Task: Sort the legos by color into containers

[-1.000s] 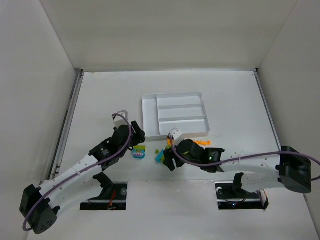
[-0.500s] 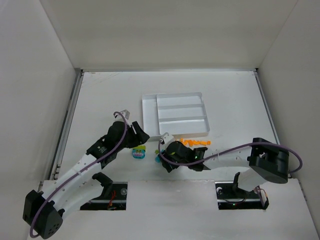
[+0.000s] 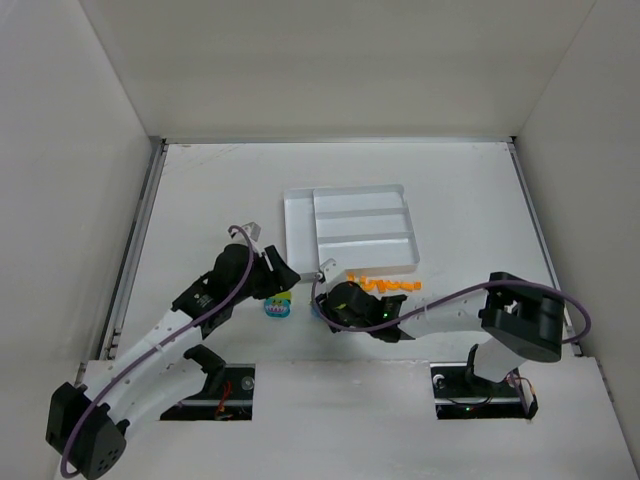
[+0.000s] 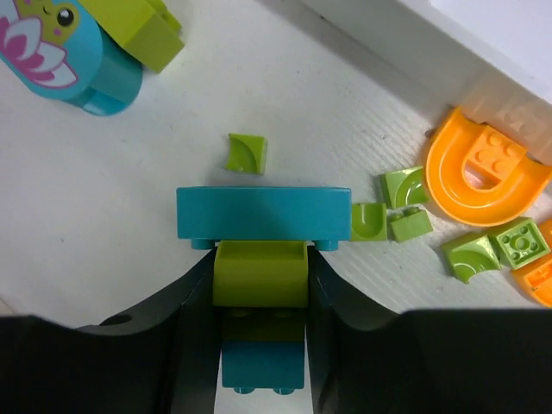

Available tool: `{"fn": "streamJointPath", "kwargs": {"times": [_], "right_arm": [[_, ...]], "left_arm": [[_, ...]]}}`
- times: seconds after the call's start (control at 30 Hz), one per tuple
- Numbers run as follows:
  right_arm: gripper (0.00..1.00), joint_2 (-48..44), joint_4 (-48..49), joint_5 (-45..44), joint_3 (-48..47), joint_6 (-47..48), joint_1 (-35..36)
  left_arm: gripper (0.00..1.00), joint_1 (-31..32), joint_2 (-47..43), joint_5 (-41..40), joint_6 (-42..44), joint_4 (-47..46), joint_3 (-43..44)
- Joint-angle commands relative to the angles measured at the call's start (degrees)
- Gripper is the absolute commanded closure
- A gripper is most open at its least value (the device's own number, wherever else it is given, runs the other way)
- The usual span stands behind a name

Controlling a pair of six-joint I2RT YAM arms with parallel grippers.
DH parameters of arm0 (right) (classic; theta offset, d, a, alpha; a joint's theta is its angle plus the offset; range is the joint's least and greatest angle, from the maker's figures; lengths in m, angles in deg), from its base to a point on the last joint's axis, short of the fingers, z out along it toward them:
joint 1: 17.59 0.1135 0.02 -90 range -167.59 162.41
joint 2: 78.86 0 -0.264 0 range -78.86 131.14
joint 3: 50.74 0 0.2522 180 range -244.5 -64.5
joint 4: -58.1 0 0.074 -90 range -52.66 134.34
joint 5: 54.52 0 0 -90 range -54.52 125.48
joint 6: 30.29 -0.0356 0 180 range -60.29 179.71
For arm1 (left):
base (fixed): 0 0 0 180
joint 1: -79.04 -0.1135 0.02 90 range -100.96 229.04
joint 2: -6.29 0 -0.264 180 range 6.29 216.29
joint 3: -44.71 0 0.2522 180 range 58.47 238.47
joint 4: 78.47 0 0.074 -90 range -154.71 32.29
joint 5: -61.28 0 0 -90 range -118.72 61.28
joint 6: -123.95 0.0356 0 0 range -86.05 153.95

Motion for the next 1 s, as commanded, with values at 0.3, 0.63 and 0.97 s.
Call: {"fn": "streamJointPath", "kwargs": {"times": [0.3,0.63,0.97], "right_arm": [[0.77,-20.6,-2.8,0.5,2.6,-0.1,1.1],[0.77,-30.7,-4.0,9.9,3.8,-1.2,-9.5],[0.77,-27.2,-1.5,14.2,3.8,-2.2,-13.8]], "left_arm": [[0.43,1.9,-1.0,3.0,-3.9,-2.8,2.1],[0.31,3.0,3.2,6.2,-14.8,-22.1,3.2],[0.34,5.8,13.4,8.8,-15.2,-32.4,2.3]]}}
